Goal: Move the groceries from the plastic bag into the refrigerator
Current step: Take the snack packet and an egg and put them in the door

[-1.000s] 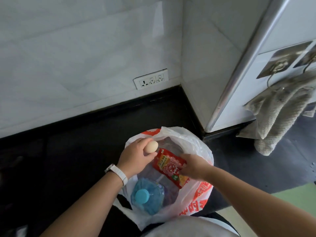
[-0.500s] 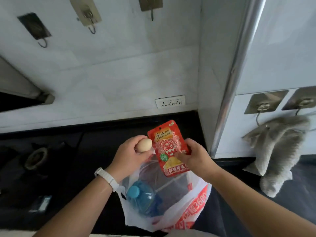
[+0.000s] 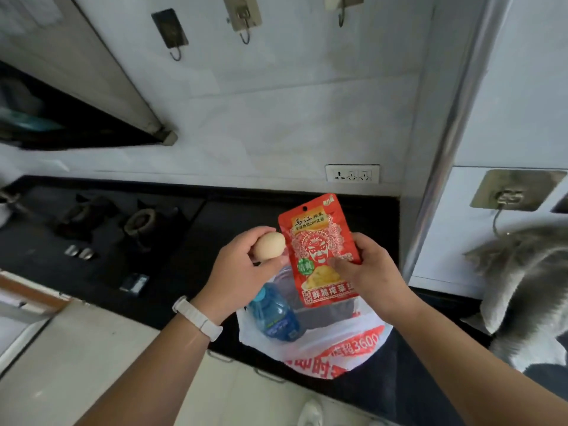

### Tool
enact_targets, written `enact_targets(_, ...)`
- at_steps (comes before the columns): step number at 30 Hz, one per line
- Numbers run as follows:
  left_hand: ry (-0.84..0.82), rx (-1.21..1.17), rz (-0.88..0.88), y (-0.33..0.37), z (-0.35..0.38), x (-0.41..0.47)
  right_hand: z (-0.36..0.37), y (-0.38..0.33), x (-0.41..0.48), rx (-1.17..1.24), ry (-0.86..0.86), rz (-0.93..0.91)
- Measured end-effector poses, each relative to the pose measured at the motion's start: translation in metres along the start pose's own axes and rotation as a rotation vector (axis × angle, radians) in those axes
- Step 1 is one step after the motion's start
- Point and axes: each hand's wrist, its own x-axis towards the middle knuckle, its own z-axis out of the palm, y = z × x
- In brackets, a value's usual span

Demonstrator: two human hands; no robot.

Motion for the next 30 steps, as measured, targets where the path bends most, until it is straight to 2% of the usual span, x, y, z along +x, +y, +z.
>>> enact_targets(4,0.045,-0.021,-0.044,-0.01,-0.019,-0.029,0.02,-0.008,-0.007,0.028,-0.061,0.013)
enact_targets(13,0.216,-0.056,-0.196,-0.063,-0.085,-0.102,0.113,-0.032,-0.026,-0.117,-0.2,0.005)
enact_targets(20,0.342,-0.099,-0.289,-0.13,-0.17,-0.171,0.242,-0.048,-0.059,-0.099,-0.315,0.011)
enact_targets(30,0.608,-0.113,-0.446,-0.247,-0.307,-0.284,0.448,-0.061,-0.11,-0.162,-0.511,-0.011)
